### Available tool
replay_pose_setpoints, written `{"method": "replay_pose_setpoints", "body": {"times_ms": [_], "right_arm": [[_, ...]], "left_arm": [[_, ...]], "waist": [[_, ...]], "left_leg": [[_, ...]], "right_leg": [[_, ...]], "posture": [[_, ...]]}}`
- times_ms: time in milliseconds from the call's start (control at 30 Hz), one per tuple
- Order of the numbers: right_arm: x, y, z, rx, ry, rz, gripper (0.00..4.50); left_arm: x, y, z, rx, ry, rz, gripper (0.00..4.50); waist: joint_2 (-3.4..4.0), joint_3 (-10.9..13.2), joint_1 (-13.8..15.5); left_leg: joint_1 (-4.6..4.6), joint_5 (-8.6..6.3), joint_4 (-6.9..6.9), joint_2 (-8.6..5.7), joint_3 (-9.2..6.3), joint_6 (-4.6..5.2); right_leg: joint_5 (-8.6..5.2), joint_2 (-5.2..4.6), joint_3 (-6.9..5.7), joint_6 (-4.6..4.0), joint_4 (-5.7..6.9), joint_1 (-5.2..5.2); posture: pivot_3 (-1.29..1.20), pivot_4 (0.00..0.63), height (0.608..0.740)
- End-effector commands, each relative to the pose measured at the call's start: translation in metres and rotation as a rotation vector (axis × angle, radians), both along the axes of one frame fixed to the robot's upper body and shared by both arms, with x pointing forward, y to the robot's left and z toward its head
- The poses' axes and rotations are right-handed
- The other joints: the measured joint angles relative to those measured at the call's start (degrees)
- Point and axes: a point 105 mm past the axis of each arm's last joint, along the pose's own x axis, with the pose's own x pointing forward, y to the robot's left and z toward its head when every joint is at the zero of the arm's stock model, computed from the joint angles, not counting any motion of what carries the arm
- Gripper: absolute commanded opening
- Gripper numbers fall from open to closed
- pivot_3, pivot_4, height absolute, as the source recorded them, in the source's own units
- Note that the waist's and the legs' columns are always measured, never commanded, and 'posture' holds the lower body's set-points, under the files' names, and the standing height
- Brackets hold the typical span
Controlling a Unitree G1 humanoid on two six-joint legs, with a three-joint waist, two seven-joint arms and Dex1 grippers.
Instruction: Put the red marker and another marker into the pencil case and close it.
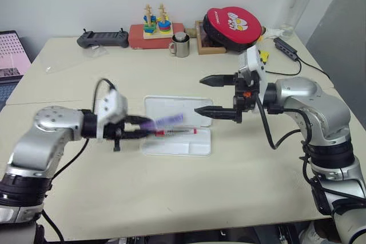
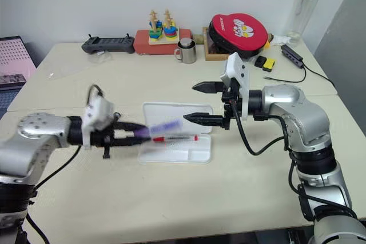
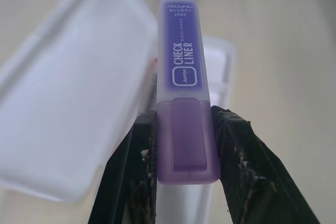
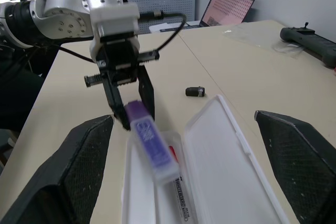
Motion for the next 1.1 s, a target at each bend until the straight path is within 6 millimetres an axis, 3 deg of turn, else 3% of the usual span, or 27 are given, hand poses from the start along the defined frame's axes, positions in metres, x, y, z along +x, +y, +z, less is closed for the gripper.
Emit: {"method": "replay_pose_setpoints", "body": {"times_ms": [33, 333, 700, 767, 933, 1100], "right_arm": [[-0.013, 0.004, -0.001, -0.020, -0.023, 0.025, 4.50], [-0.021, 0.004, -0.017, -0.063, 0.005, 0.005, 4.50], [-0.028, 0.006, -0.026, -0.082, 0.026, 0.013, 4.50], [-0.027, 0.006, -0.026, -0.081, 0.027, 0.012, 4.50], [-0.027, 0.005, -0.026, -0.081, 0.030, 0.013, 4.50], [-0.027, 0.005, -0.023, -0.063, 0.026, 0.016, 4.50]], "left_arm": [[0.002, -0.002, 0.004, 0.072, -0.047, -0.117, 1.20], [0.010, 0.005, -0.010, 0.200, -0.026, -0.201, 1.20], [0.022, 0.003, -0.026, 0.247, -0.023, -0.151, 1.20], [0.022, 0.001, -0.024, 0.234, -0.011, -0.149, 1.90], [0.025, -0.003, -0.017, 0.186, -0.031, -0.119, 2.71], [0.025, -0.008, 0.021, -0.043, -0.023, -0.002, 3.70]], "waist": [[0.00, 0.00, -0.01], [-0.01, 0.00, 0.09], [-0.02, 0.00, 0.11], [-0.02, 0.00, 0.11], [-0.02, 0.00, 0.14], [-0.04, 0.00, 0.11]], "left_leg": [[-0.01, 0.00, 0.00, -0.01, 0.00, 0.00], [-0.02, 0.00, 0.01, -0.04, 0.01, 0.01], [-0.02, 0.00, 0.03, -0.04, -0.01, 0.01], [-0.03, 0.00, 0.03, -0.04, -0.02, 0.01], [-0.03, 0.00, 0.04, -0.05, -0.02, 0.01], [-0.04, 0.00, 0.05, -0.04, -0.04, 0.01]], "right_leg": [[0.00, 0.00, -0.01, 0.00, -0.01, 0.00], [0.00, -0.01, -0.07, 0.00, -0.01, 0.00], [0.00, 0.00, -0.10, 0.00, 0.01, 0.00], [0.00, 0.00, -0.11, 0.00, 0.01, 0.00], [0.00, 0.00, -0.11, 0.00, 0.01, 0.01], [0.00, 0.00, -0.10, 0.00, 0.02, 0.00]], "posture": [[0.00, 0.150, 0.740], [0.00, 0.150, 0.740], [0.00, 0.150, 0.740], [0.00, 0.150, 0.740], [0.00, 0.150, 0.740], [0.00, 0.150, 0.740]]}}
